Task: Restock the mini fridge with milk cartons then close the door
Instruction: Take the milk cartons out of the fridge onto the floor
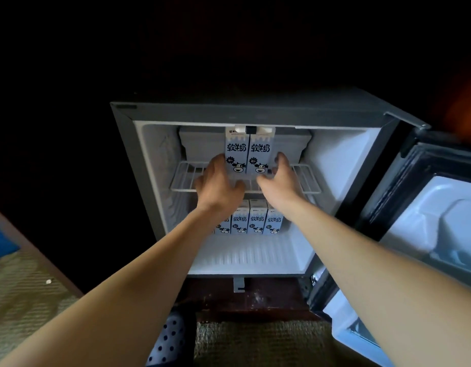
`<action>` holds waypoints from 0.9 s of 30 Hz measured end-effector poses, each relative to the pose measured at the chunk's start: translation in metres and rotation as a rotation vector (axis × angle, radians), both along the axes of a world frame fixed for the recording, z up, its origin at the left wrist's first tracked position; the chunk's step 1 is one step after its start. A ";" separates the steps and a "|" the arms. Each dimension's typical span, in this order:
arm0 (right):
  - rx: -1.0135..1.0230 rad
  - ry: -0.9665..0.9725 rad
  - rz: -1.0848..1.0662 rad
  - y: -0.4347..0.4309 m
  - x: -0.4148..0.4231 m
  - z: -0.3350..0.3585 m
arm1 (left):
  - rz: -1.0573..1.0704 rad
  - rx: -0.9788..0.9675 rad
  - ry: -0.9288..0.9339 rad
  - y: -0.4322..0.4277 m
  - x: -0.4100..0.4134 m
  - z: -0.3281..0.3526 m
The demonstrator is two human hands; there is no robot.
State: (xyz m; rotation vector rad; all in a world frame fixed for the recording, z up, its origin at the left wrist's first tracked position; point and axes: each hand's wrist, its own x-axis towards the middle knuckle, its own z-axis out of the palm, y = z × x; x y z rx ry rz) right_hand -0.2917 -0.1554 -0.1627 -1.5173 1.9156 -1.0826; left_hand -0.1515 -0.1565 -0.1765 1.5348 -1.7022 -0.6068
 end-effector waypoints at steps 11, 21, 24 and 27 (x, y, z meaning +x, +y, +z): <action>-0.107 -0.114 0.101 -0.007 -0.001 -0.013 | 0.116 -0.040 0.188 -0.004 -0.009 0.005; -0.052 -0.184 0.065 0.042 -0.009 -0.010 | 0.010 0.077 0.313 0.047 -0.009 0.018; 0.112 -0.202 0.105 0.067 -0.015 -0.009 | -0.055 0.160 0.257 0.068 0.001 0.028; 0.190 -0.225 0.149 0.095 -0.023 -0.007 | -0.141 0.239 0.054 0.088 0.013 0.039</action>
